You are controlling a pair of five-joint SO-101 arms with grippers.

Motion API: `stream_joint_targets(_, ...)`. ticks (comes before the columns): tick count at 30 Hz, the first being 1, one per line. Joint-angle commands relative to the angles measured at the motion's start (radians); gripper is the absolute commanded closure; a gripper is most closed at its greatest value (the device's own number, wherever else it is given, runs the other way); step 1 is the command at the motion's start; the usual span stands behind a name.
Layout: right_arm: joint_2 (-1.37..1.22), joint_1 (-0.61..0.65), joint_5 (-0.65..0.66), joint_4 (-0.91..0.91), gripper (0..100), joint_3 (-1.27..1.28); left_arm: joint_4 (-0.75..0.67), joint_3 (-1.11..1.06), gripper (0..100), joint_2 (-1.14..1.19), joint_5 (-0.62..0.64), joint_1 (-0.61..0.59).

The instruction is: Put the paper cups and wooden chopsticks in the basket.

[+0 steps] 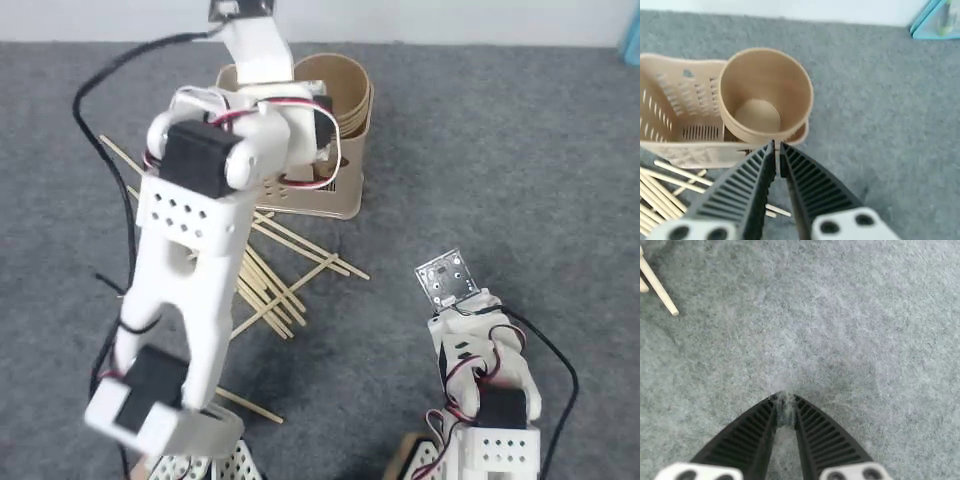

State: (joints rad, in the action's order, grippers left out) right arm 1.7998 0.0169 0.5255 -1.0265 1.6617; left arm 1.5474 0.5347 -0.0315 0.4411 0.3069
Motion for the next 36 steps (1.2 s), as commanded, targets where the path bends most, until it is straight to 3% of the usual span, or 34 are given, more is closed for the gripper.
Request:
stream_joint_targets(1,0.013,-0.007,0.02,0.021,99.1,0.018,-0.293,-0.374,99,-0.176,-0.026,0.005)
stream_joint_targets(7,0.013,-0.005,0.02,0.021,99.1,0.018,-0.562,-0.743,99,-0.374,-0.037,0.011)
stream_joint_targets(15,0.013,-0.004,0.02,0.021,99.1,0.018,-0.715,-1.023,99,-0.44,-0.101,0.005)
stream_joint_targets(20,0.013,-0.004,0.02,0.019,99.1,0.018,-0.736,-1.023,99,-0.453,-0.097,0.005)
stream_joint_targets(26,0.013,-0.004,0.02,0.019,99.1,0.018,-0.598,-0.852,99,-0.585,-0.1,0.008)
stream_joint_targets(29,0.013,-0.004,0.02,0.021,99.1,0.018,-0.606,-0.826,99,-0.644,-0.101,0.012)
stream_joint_targets(32,0.013,-0.004,0.02,0.022,99.1,0.018,-0.724,-0.871,99,-0.637,-0.101,0.008)
stream_joint_targets(36,0.013,-0.004,0.02,0.021,99.1,0.018,-1.023,-1.03,99,-0.589,-0.101,0.006)
